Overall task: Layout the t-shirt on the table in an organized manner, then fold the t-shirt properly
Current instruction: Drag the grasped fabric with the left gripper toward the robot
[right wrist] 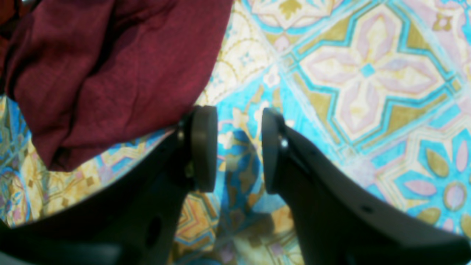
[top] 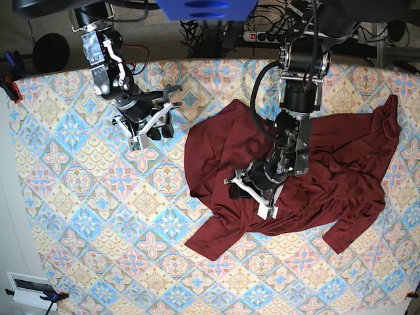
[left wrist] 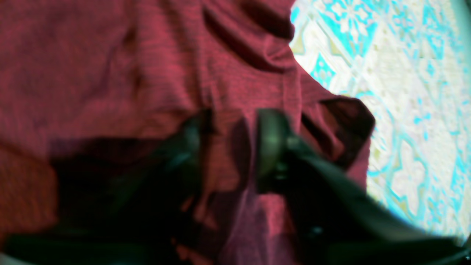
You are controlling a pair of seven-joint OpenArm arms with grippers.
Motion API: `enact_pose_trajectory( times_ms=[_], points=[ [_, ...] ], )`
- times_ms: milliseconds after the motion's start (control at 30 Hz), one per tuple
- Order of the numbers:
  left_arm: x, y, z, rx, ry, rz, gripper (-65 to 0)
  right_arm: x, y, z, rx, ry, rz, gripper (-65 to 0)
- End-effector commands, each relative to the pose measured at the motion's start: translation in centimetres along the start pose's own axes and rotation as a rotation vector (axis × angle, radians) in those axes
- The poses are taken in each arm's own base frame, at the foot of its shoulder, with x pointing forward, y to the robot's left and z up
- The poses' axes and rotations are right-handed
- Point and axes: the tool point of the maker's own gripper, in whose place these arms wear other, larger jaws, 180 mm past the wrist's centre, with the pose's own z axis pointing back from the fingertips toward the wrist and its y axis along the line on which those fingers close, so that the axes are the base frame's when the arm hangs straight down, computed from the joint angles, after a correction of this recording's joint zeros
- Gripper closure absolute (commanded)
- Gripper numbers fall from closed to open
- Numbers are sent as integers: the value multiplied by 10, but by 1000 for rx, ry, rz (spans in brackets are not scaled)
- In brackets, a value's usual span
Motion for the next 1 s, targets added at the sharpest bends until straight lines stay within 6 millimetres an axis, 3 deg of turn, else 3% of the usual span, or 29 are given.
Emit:
enact_pose_trajectory(
  times_ms=[0,33,133,233,367,433,633,767,867,967],
  points=[
    [26,-9,4,-31,-72,-6,-54,15,1,2,10,-47,11,-191],
    [29,-10,7,-32,-85,-8,0,15,2,2,10,-48,9,-191],
    [31,-3,22,-18,-72,-46,-21,16,10,-1,23,-56,-14,-191],
    [43,-17,38,-49,-117,-80,0,15,10,-2,23,-54,-18,-191],
    [58,-31,83,-97,-192,-144,0,14,9,-3,21,-49,-21,-191],
    [61,-27,103,-95,-223,-140,0,10,6,-5,15,-39,-25,-191],
    [51,-7,174,-54,-304,-110,0,8,5,-6,13,-35,-26,-191],
    [35,10,217,-3,-324,-103,-1,22,7,-9,21,-59,-10,-191],
    [15,38,242,69,-314,-35,-2,23,10,-9,31,-61,-3,-193],
    [-6,69,258,165,-285,11,-4,20,35,-10,124,-53,50,-193]
  ],
)
